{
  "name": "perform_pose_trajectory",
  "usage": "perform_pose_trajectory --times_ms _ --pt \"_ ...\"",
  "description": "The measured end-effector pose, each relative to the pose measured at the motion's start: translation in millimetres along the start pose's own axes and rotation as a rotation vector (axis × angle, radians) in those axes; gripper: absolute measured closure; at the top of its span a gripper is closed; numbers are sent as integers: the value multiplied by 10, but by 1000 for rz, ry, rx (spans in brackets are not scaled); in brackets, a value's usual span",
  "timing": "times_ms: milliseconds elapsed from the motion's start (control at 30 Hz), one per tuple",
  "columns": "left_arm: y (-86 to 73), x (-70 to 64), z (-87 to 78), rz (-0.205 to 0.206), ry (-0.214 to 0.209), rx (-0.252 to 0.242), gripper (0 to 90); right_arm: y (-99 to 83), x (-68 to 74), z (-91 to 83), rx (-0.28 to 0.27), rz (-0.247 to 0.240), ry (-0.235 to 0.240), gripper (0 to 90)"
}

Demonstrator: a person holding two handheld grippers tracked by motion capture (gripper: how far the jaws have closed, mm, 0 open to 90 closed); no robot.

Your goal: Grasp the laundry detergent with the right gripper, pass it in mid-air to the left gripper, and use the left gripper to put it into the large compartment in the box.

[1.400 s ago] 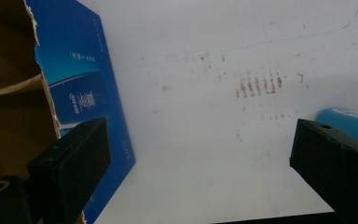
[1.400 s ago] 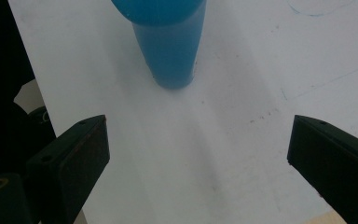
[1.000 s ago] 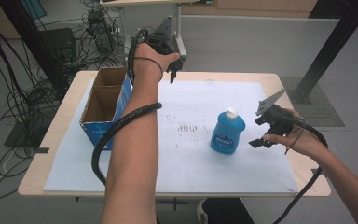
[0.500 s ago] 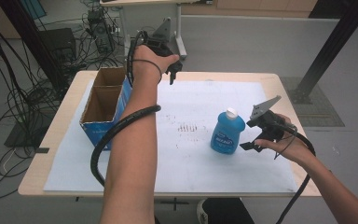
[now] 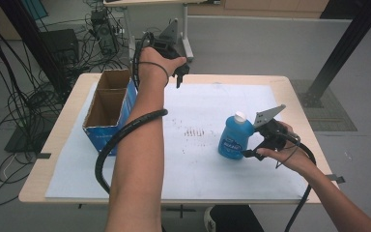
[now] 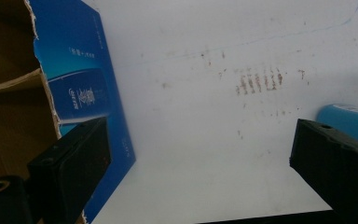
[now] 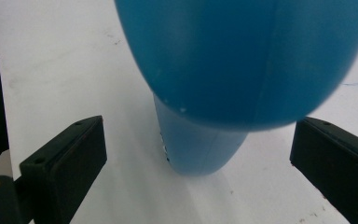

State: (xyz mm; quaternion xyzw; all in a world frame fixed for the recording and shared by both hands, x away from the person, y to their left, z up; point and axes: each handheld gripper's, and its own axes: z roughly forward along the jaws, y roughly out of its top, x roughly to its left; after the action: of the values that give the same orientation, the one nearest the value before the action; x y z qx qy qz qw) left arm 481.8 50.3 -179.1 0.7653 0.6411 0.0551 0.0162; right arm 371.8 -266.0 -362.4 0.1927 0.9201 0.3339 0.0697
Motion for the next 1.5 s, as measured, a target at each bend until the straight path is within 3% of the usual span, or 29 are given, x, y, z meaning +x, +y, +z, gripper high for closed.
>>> perform_pose_trajectory --times_ms 800,1500 --pt "-6 5 11 1 1 3 58 -27 22 167 -108 0 -6 30" --pt "5 -6 16 4 1 4 57 -6 50 189 -166 7 -36 27"
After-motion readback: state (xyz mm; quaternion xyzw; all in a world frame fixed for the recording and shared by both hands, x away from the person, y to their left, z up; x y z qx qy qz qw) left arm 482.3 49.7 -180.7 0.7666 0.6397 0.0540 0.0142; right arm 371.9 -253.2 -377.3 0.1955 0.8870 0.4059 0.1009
